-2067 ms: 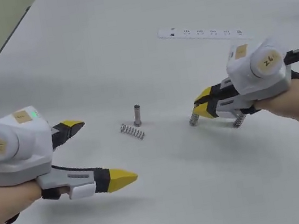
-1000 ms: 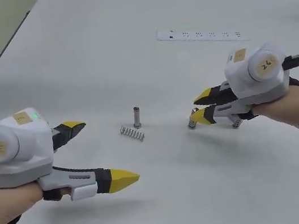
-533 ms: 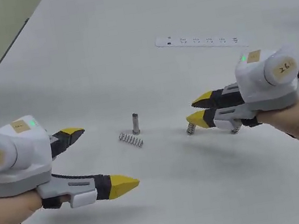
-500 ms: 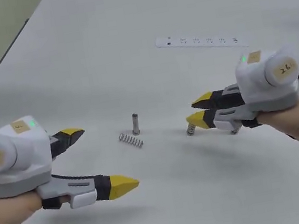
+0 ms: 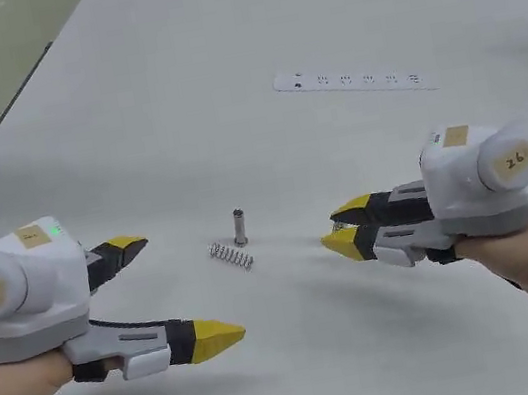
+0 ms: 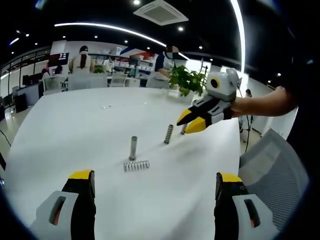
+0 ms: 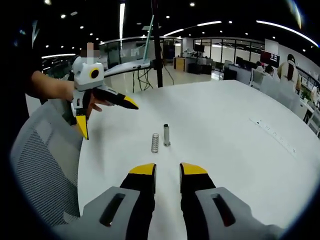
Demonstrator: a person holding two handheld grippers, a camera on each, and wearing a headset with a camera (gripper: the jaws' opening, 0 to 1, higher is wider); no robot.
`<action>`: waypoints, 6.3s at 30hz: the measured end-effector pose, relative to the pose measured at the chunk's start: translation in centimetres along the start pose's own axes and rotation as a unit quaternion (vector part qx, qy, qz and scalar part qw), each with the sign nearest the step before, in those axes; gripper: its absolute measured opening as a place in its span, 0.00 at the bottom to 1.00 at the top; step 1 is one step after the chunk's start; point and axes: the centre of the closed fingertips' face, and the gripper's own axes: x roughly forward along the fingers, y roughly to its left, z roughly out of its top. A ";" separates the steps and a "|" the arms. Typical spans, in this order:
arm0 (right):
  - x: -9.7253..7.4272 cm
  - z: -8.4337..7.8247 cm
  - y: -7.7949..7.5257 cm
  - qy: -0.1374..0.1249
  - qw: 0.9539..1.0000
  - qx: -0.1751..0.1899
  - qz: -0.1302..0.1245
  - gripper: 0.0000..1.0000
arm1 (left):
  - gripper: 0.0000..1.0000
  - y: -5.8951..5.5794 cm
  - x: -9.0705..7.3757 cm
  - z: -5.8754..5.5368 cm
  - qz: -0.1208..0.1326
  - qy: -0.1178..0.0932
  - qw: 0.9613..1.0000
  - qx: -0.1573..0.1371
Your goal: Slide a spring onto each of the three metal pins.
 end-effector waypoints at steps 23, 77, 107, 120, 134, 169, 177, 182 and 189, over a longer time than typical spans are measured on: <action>2.6 -0.3 3.1 0.000 0.999 0.025 0.026 0.16 | 0.98 0.0 -0.2 -0.8 0.002 0.004 1.000 -0.005; 11.4 -1.2 2.9 0.068 0.997 0.013 0.028 0.09 | 0.98 0.3 -1.1 -1.9 0.009 0.017 1.000 -0.014; 2.8 0.6 4.8 0.047 0.996 -0.048 0.063 0.08 | 0.88 -2.1 0.5 -0.4 -0.037 0.018 0.999 0.011; -1.4 -1.0 6.3 0.051 0.990 -0.085 0.099 0.08 | 0.66 -5.3 2.6 1.0 -0.115 0.018 0.993 0.027; -2.8 -1.2 6.6 0.045 0.982 -0.131 0.130 0.08 | 0.38 -8.7 5.0 2.3 -0.182 0.021 0.981 0.067; -3.9 -0.6 7.0 0.034 0.981 -0.130 0.144 0.08 | 0.03 -10.8 5.6 3.4 -0.218 0.000 0.970 0.105; -4.1 -0.7 7.1 0.035 0.986 -0.077 0.144 0.09 | 0.03 -11.2 5.4 3.4 -0.226 0.000 0.969 0.097; -4.1 -1.2 7.0 0.045 0.986 -0.081 0.140 0.09 | 0.03 -11.3 5.4 3.2 -0.227 0.005 0.969 0.096; -4.2 -1.1 6.8 0.032 0.988 -0.079 0.132 0.08 | 0.03 -11.0 5.2 3.2 -0.224 0.008 0.970 0.092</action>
